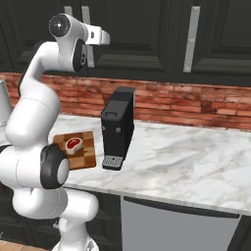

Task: Open the cabinet, retrieve the rolling pin, and place it next to the meat on the cutting board to prepare for tenderizing.

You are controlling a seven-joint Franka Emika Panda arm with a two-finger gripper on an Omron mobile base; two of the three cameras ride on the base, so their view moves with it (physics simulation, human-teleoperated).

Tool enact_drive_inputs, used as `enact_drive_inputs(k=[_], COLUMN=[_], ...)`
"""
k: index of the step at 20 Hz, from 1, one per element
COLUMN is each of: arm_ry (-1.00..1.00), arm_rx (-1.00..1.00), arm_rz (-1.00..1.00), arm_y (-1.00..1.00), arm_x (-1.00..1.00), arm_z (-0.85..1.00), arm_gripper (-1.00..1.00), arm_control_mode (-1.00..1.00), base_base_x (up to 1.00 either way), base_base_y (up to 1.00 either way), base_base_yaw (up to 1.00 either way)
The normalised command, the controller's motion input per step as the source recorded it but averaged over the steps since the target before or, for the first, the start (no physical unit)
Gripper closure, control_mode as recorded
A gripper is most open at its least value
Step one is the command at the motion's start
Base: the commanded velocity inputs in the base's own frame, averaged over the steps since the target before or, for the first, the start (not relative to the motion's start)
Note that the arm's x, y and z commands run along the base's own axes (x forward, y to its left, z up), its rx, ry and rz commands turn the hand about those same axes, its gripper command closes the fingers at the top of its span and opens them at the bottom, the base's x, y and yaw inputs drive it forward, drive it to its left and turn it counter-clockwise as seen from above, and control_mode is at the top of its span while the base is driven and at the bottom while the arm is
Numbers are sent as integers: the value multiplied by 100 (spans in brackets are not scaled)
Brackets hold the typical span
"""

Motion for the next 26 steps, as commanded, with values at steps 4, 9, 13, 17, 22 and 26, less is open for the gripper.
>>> enact_drive_inputs(k=[4,9,13,17,22,26], arm_ry=[10,8,2,1,0,-2], arm_rx=[0,0,0,0,2,11], arm_rz=[5,9,9,9,9,9], arm_y=[15,8,0,-8,-65,-100], arm_x=[54,47,20,-25,-47,-48], arm_z=[0,-1,-2,1,0,-8], arm_gripper=[100,100,100,100,100,100], arm_control_mode=[-100,-100,-100,-100,-100,-100], base_base_x=[0,0,0,0,0,0], base_base_y=[0,0,0,0,0,0], base_base_yaw=[0,0,0,0,0,0])
